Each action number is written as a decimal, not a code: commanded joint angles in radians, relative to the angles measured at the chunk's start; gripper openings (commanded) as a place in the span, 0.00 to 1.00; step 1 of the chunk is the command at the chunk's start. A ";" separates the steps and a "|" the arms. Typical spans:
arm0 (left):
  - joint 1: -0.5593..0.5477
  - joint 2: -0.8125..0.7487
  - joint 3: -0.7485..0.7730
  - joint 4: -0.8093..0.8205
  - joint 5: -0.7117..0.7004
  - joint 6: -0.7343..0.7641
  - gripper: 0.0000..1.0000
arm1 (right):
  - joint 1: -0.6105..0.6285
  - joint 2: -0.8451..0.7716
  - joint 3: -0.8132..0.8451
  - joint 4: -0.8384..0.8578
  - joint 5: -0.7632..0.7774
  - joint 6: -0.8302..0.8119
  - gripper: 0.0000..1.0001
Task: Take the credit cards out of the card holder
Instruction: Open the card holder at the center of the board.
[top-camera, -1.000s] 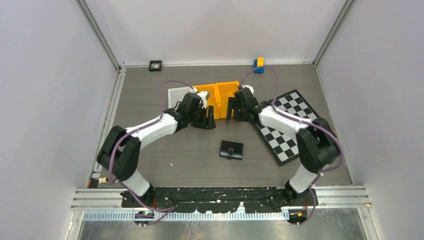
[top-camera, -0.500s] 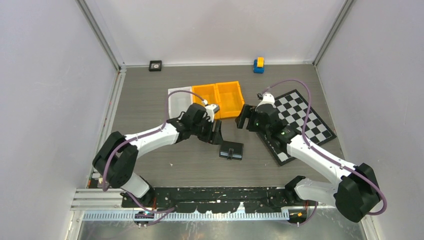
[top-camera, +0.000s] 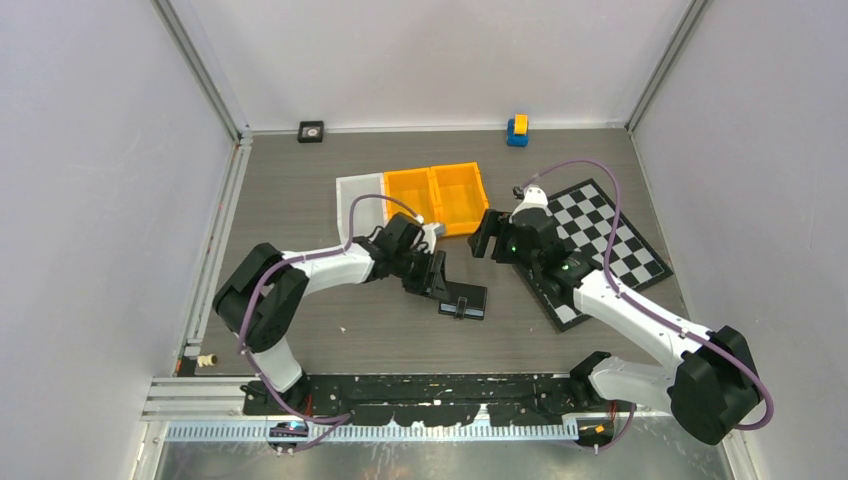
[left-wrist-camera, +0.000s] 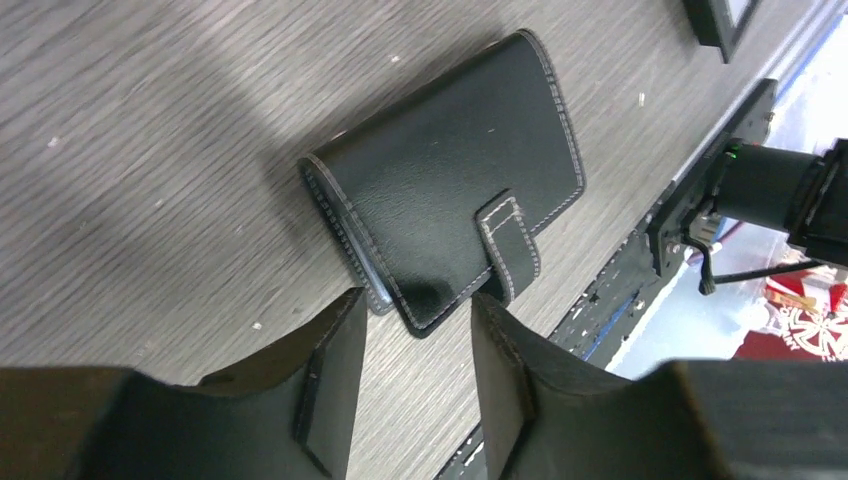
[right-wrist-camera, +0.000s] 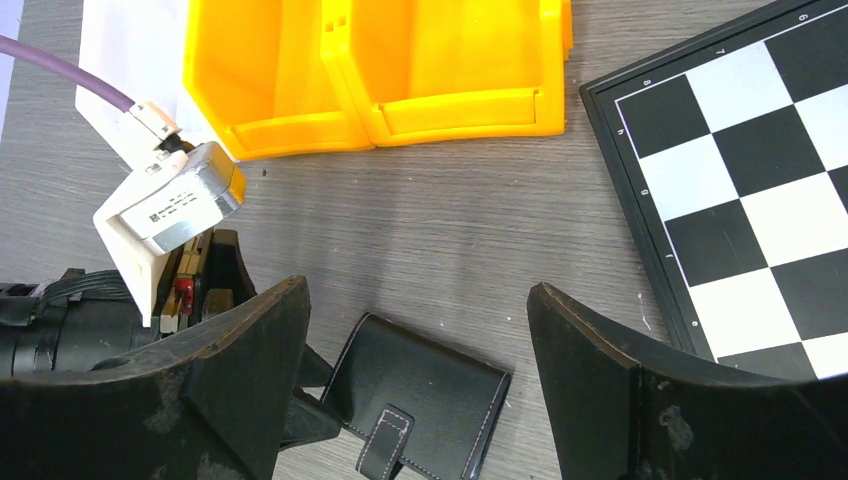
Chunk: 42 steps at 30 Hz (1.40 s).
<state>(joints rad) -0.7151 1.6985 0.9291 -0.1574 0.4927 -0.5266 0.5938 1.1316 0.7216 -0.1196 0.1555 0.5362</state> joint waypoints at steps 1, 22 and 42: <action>-0.001 0.022 0.018 0.129 0.147 -0.071 0.33 | 0.001 -0.035 0.001 0.052 -0.001 -0.001 0.84; 0.221 -0.051 -0.134 0.465 0.336 -0.239 0.00 | 0.129 0.090 0.044 0.007 -0.166 -0.168 0.92; 0.236 -0.063 -0.140 0.460 0.354 -0.239 0.00 | 0.310 0.356 0.171 -0.075 0.350 -0.272 0.77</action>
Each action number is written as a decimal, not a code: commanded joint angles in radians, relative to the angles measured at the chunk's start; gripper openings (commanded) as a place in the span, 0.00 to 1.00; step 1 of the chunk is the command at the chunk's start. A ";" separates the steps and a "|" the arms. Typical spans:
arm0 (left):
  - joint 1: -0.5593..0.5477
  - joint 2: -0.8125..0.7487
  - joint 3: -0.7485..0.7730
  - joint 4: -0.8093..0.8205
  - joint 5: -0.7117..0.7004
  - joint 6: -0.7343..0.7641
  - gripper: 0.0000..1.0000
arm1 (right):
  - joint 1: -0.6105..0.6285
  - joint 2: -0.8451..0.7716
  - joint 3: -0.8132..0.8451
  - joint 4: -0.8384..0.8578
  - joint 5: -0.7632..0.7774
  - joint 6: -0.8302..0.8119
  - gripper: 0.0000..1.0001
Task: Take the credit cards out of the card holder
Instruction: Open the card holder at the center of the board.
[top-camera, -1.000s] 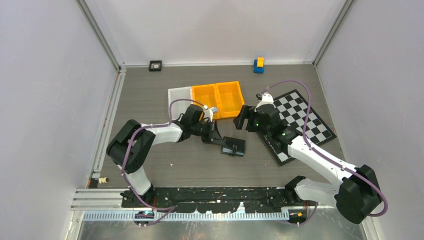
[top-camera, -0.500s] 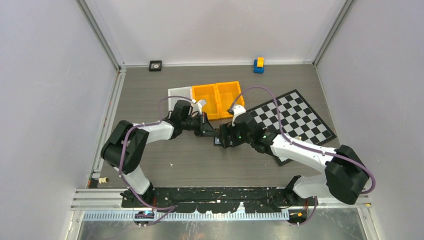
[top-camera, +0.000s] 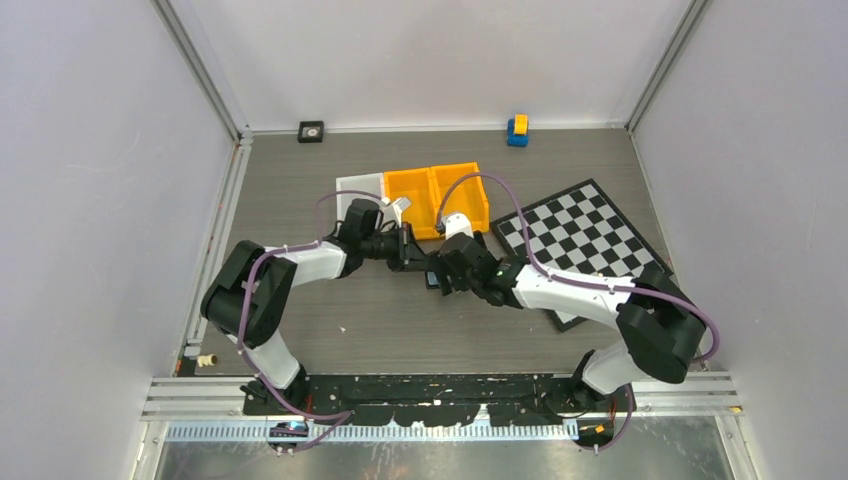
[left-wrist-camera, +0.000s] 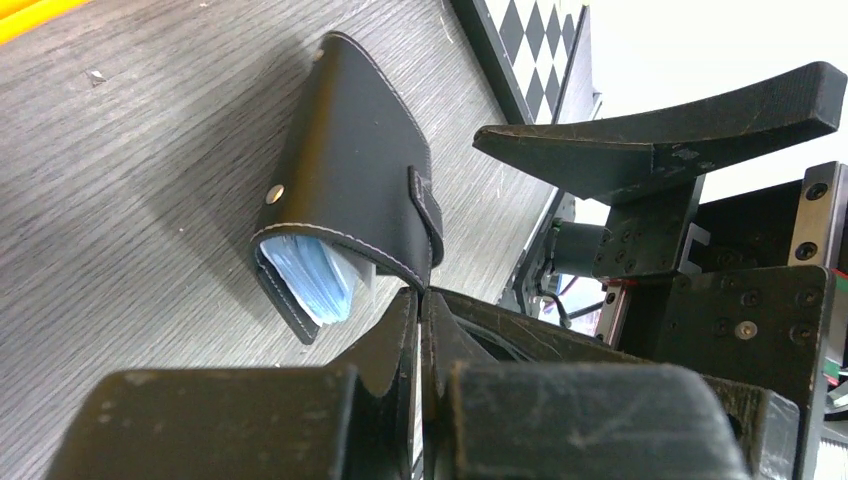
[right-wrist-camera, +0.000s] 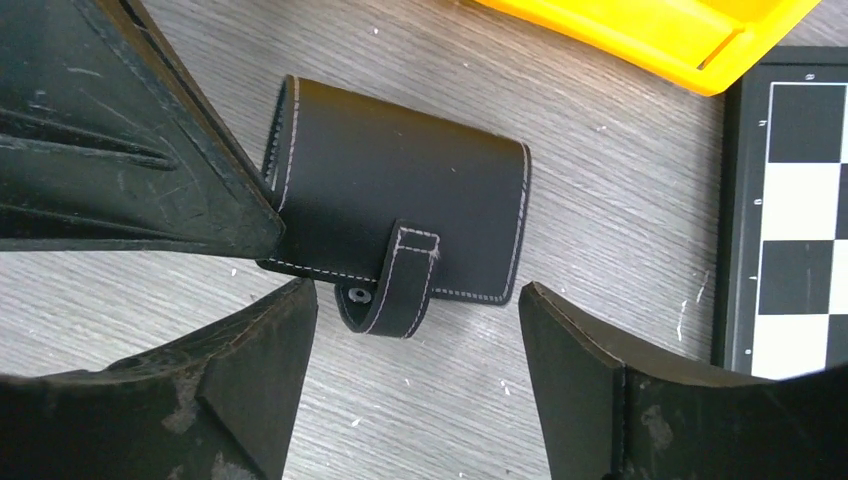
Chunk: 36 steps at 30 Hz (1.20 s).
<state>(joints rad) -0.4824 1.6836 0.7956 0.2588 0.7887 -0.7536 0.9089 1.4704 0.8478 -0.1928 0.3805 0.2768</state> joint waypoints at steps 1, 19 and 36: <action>0.004 -0.048 -0.007 0.047 0.059 -0.014 0.00 | -0.004 0.024 0.050 -0.005 0.128 -0.012 0.75; 0.005 -0.050 -0.011 0.048 0.059 -0.015 0.00 | 0.011 0.105 0.071 0.008 0.165 -0.031 0.74; 0.004 -0.280 -0.078 -0.085 -0.183 0.135 0.61 | -0.104 -0.113 -0.003 0.033 -0.088 0.131 0.00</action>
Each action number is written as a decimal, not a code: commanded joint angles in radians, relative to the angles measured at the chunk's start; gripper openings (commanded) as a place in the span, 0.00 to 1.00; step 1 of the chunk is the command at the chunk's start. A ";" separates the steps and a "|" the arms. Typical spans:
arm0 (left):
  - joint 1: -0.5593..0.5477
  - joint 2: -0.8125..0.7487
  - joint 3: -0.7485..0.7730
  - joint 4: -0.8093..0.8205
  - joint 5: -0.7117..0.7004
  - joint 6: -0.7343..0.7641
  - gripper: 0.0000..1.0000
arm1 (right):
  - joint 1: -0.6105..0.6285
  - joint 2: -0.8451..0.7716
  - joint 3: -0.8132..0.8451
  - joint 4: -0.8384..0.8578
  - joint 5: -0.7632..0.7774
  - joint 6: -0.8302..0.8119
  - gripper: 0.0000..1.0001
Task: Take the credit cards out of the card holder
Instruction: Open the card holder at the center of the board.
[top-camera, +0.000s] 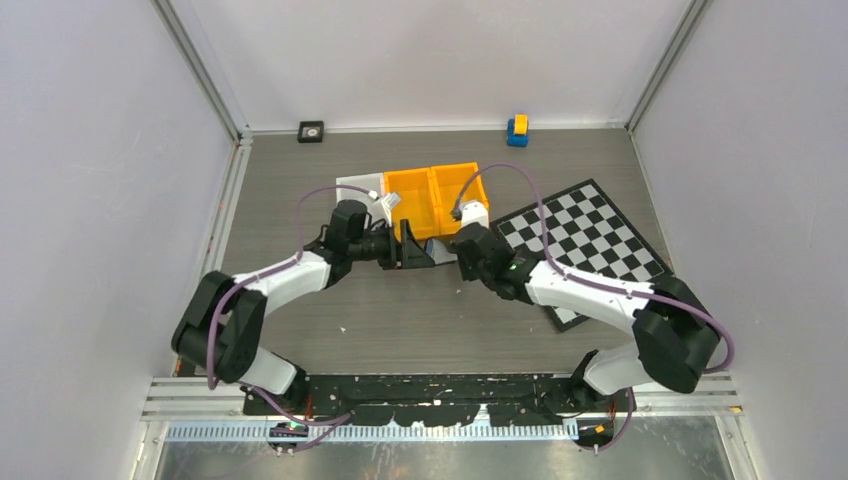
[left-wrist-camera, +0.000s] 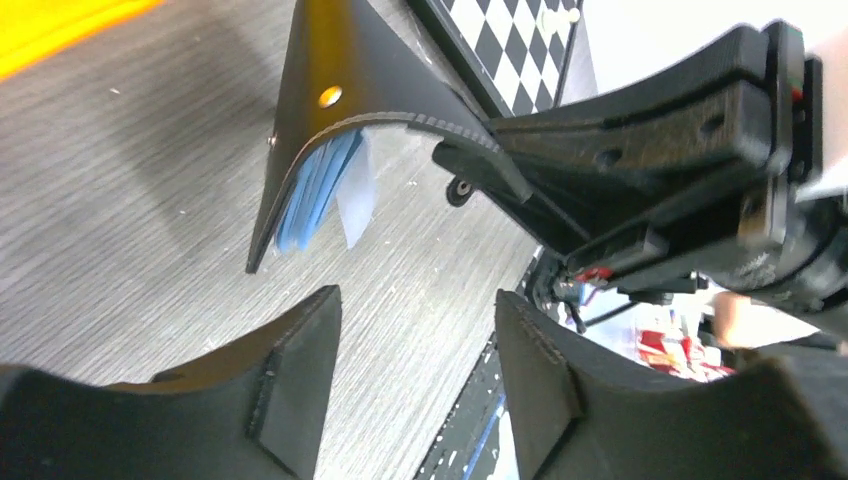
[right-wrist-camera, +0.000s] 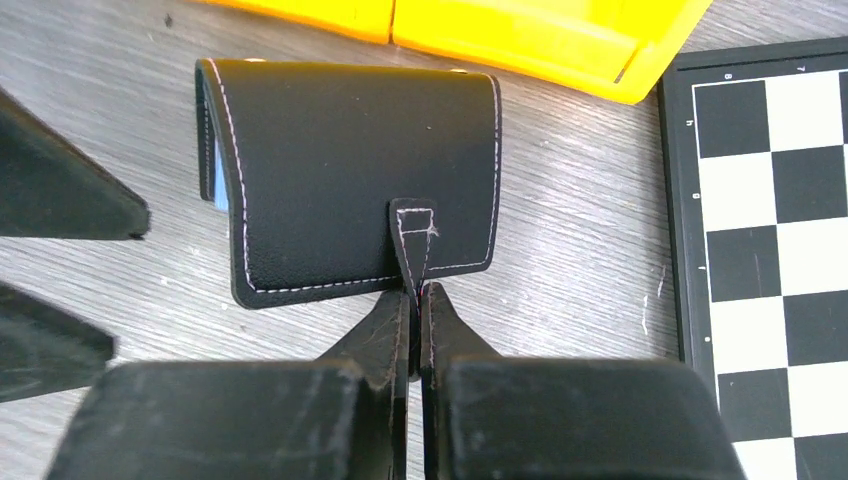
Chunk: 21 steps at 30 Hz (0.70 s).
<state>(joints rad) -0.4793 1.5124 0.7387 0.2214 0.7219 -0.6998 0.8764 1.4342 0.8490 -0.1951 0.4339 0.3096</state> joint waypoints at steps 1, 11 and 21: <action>0.001 -0.132 -0.031 -0.052 -0.139 0.093 0.62 | -0.102 -0.090 -0.008 0.037 -0.199 0.117 0.00; -0.001 -0.198 -0.093 -0.017 -0.266 0.179 0.59 | -0.278 -0.178 -0.061 0.100 -0.599 0.253 0.01; -0.001 -0.198 -0.172 0.198 -0.208 0.162 0.61 | -0.379 -0.320 -0.080 0.136 -0.877 0.355 0.00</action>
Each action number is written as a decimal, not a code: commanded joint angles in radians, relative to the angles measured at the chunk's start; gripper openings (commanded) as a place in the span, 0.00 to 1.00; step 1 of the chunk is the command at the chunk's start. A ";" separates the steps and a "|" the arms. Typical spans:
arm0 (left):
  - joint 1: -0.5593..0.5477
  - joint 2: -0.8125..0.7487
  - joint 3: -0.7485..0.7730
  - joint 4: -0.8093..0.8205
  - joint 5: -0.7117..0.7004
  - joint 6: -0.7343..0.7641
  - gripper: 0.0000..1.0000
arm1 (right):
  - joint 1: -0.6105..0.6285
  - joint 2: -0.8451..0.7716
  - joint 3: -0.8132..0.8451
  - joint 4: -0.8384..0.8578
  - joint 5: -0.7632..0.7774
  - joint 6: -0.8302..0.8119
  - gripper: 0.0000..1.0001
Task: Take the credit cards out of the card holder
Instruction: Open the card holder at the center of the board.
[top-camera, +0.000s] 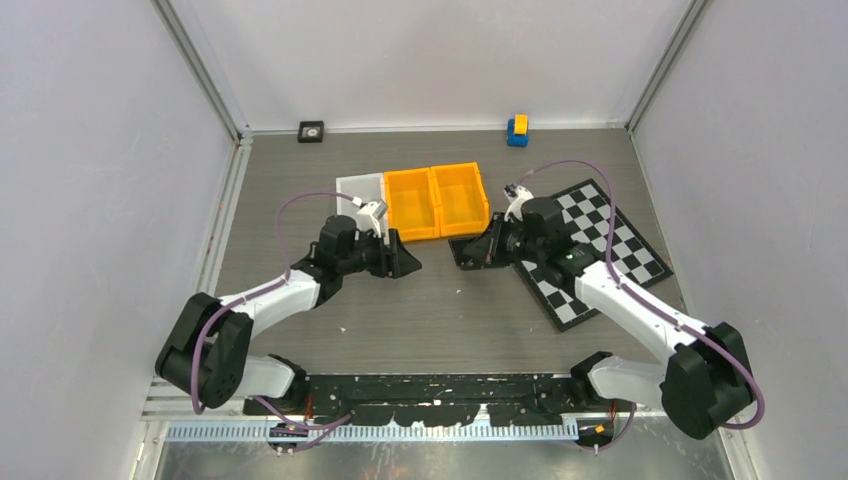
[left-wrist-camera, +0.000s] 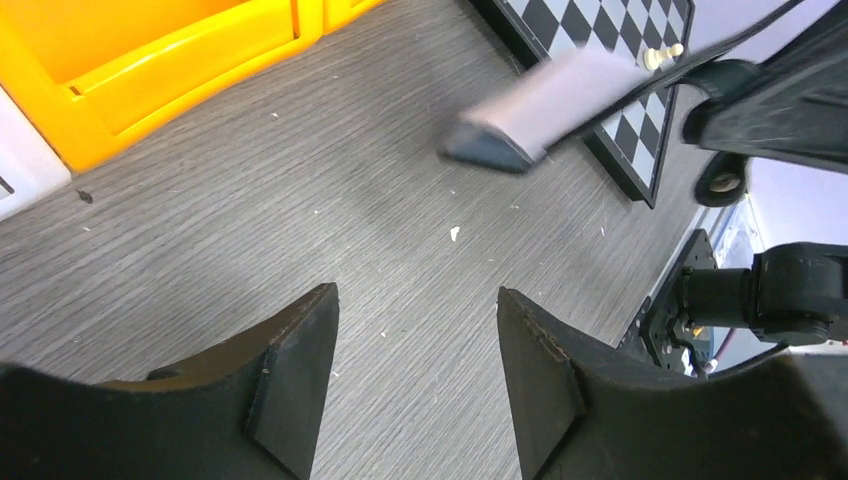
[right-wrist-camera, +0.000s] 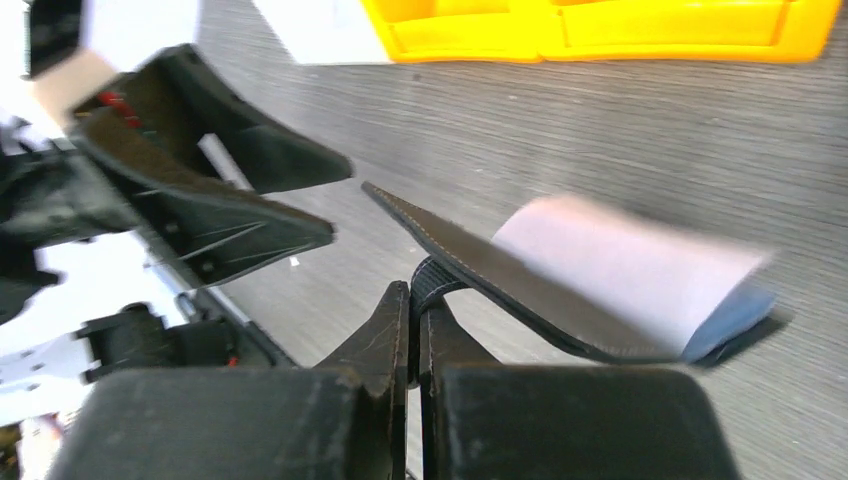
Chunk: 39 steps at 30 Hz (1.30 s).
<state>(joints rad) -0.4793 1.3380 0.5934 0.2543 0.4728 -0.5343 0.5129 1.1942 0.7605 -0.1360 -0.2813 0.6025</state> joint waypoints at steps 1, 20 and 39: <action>0.001 -0.015 -0.033 0.192 0.058 -0.015 0.62 | -0.021 -0.088 0.008 0.085 -0.182 0.076 0.00; 0.054 0.047 -0.029 0.223 0.118 -0.135 0.61 | -0.109 0.125 -0.020 0.160 -0.305 0.162 0.01; -0.078 0.108 0.055 0.088 -0.002 -0.055 0.57 | -0.138 -0.232 -0.228 -0.314 0.106 0.169 0.93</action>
<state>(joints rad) -0.5297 1.4471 0.6018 0.3603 0.5179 -0.6376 0.3737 1.0111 0.5346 -0.3611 -0.3141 0.7177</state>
